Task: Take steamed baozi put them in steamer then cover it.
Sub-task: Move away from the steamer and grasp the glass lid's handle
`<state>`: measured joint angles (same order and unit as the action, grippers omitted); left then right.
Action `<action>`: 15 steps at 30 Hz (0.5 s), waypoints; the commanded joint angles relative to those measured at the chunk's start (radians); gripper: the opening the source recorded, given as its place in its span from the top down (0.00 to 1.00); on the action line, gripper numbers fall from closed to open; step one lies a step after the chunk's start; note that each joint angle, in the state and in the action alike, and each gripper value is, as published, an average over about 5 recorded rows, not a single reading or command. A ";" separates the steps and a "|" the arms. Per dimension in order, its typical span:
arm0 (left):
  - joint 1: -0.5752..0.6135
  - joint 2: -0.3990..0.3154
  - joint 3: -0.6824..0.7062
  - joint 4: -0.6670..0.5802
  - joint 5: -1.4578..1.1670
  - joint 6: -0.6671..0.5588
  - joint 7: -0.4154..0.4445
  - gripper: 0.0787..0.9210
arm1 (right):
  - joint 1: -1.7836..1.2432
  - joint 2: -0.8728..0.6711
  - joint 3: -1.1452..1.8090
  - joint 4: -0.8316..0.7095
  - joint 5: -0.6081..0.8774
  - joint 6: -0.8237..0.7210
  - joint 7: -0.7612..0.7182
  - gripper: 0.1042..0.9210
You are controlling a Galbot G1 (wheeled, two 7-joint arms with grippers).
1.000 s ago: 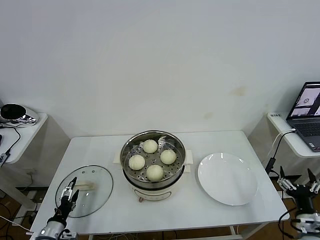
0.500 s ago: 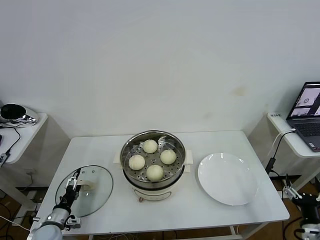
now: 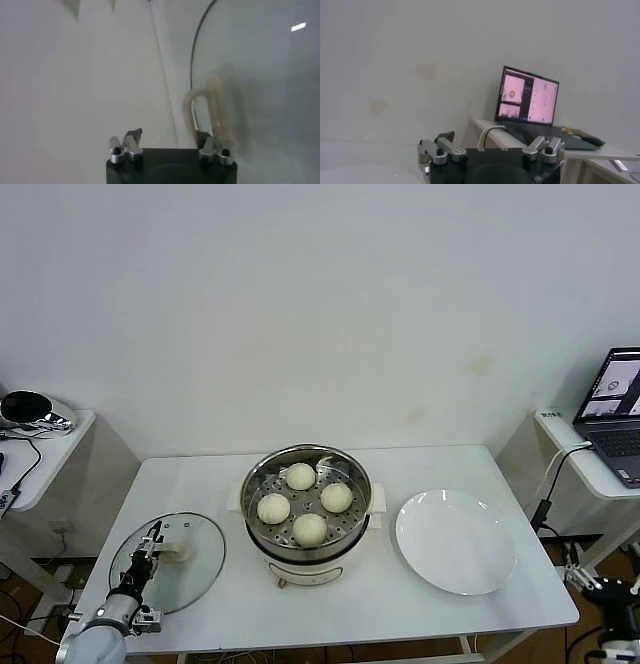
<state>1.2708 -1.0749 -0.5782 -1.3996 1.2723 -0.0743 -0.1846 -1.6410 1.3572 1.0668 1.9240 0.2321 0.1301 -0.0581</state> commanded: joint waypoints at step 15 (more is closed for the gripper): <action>0.144 -0.003 -0.075 -0.175 -0.115 0.027 -0.028 0.93 | -0.010 -0.002 -0.024 0.021 -0.018 0.004 -0.003 0.12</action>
<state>1.3031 -1.0772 -0.5982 -1.4232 1.2176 -0.0793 -0.2105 -1.6497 1.3551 1.0513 1.9415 0.2169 0.1334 -0.0613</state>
